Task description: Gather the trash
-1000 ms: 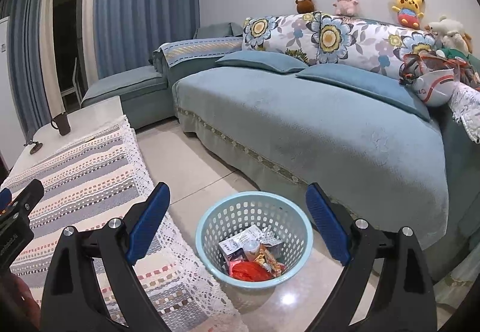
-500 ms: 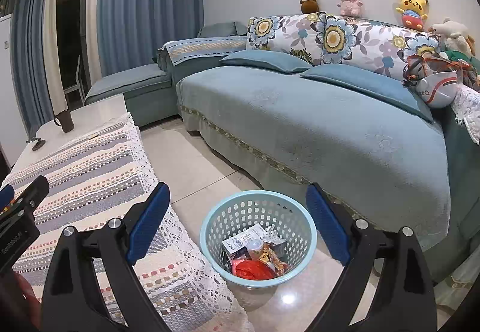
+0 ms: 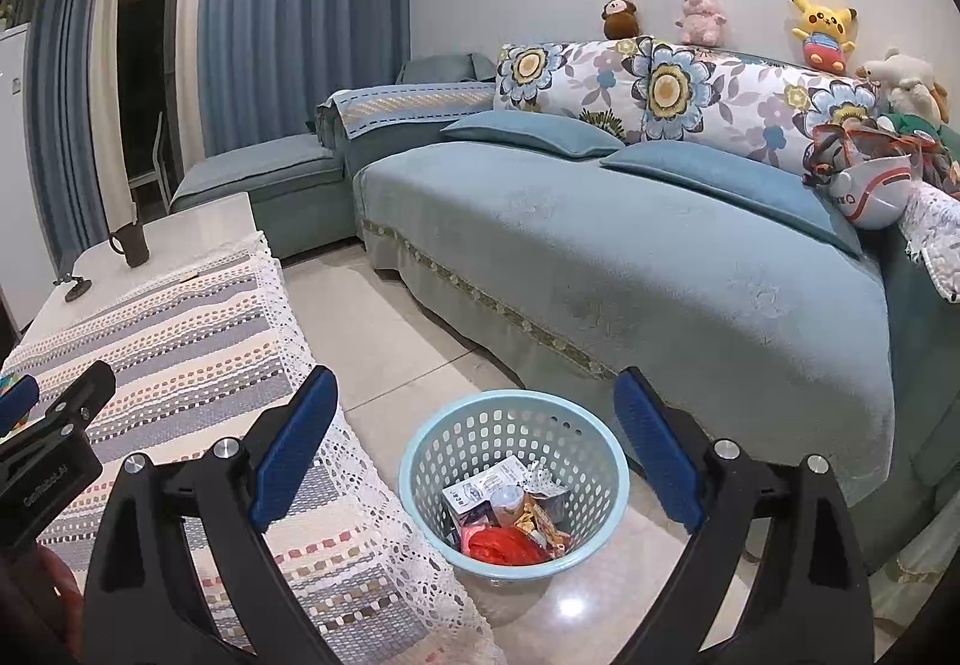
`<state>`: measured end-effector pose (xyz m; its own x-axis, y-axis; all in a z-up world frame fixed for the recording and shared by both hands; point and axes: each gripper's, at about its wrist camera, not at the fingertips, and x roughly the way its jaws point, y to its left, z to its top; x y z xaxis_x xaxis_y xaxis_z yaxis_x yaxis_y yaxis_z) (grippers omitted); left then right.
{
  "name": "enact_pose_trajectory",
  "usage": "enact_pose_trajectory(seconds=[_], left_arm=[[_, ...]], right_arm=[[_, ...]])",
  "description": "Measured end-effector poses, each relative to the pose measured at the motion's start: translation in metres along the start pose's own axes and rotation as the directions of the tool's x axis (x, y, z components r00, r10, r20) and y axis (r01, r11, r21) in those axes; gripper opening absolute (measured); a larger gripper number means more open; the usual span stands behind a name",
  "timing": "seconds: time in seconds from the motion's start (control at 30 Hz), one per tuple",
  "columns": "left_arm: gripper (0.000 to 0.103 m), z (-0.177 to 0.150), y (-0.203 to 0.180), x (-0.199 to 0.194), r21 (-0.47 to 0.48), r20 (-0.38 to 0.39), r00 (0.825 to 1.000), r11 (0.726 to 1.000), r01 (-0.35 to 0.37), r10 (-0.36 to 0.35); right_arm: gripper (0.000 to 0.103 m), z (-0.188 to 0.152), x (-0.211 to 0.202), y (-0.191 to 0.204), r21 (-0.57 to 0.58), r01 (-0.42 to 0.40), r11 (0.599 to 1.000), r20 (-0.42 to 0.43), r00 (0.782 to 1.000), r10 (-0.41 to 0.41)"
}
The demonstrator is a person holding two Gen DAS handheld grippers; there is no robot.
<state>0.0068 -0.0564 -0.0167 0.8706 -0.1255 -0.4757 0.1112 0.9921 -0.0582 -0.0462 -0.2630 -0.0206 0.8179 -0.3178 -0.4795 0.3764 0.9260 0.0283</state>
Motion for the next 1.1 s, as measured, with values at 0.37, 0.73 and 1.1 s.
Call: enact_pose_trajectory(seconds=[0.37,0.73,1.1], left_arm=[[0.095,-0.0009,-0.0017,-0.0004,-0.001,-0.002,1.0,1.0,0.001,-0.001],[0.095,-0.0026,-0.0005,-0.0003,0.008,0.006,1.0,1.0,0.004,-0.004],[0.095,-0.003,0.0006,0.0011,0.008,0.002,1.0,1.0,0.004,-0.004]], right_arm=[[0.089,0.0005,0.0002,0.001,-0.001,-0.002,1.0,-0.002,1.0,0.002],[0.089,0.0012,0.0021,0.0014,-0.005,-0.008,1.0,-0.002,1.0,0.008],[0.089,0.0064,0.0004,0.0009,0.0,-0.017,1.0,0.004,1.0,0.017]])
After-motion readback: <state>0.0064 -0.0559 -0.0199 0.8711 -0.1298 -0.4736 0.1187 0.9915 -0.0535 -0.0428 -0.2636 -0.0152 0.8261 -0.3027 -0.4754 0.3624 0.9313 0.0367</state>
